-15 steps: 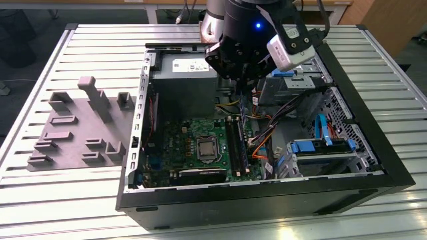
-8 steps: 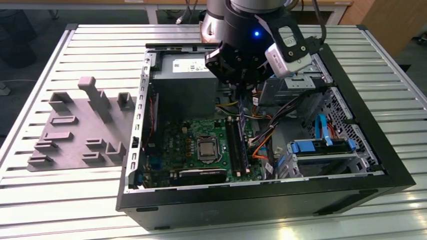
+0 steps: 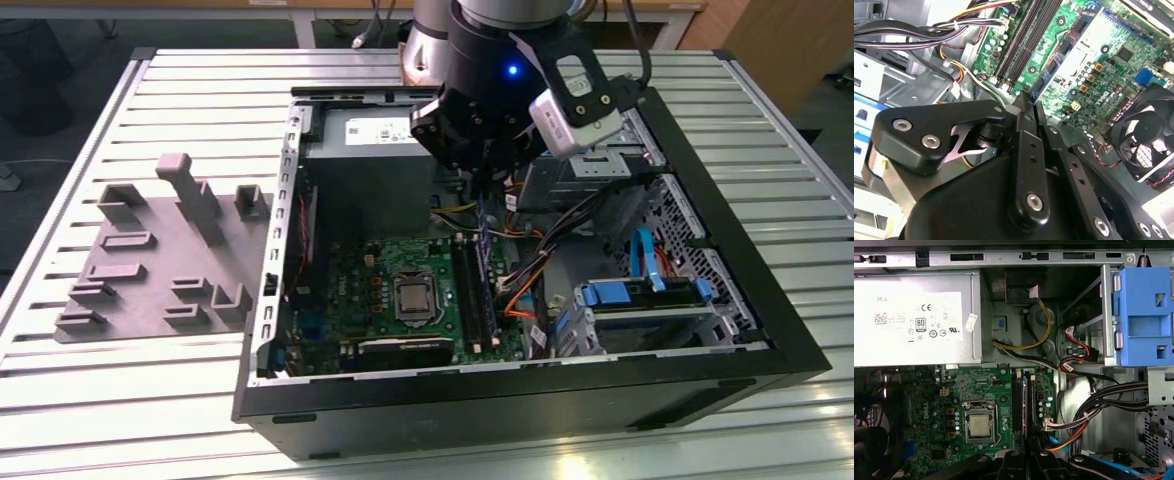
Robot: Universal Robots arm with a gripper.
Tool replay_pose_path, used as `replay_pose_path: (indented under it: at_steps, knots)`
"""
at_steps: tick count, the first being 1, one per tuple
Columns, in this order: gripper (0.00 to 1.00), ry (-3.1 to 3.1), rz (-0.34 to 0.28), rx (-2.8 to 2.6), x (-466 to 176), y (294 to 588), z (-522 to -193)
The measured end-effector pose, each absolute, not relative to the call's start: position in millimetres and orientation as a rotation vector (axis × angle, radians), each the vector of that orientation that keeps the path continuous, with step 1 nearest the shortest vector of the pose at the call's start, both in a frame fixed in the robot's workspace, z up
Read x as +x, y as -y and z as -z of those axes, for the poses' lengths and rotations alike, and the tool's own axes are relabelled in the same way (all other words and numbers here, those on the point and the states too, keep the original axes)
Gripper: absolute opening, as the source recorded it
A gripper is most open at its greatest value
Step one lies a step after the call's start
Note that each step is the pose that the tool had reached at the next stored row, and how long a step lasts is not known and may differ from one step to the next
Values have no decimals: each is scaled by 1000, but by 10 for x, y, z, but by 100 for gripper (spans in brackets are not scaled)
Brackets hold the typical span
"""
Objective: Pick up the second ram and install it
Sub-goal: 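Insert the second ram into the second slot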
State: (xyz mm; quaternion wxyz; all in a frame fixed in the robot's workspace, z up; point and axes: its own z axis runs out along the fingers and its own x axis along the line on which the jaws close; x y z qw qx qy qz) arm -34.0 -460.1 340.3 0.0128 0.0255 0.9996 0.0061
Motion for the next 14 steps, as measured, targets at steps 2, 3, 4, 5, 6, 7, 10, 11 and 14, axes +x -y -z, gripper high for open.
replay_pose_path:
  at_steps: [2, 3, 4, 5, 6, 7, 10, 11, 14]
  knots:
    - [14, -3115, -19, 80, -340, 4601, -3402]
    - [14, -3115, -19, 80, -340, 4601, -3401]
    - [14, -3115, -19, 80, -340, 4601, -3401]
    - [14, -3115, -19, 80, -340, 4601, -3400]
    - [14, -3115, -19, 80, -340, 4601, -3399]
    - [14, -3115, -19, 80, -340, 4601, -3399]
    - [14, -3119, -19, 78, -333, 4601, -3369]
    - [14, -3120, -20, 75, -332, 4601, -3354]
    - [14, -3120, -20, 68, -331, 4601, -3299]
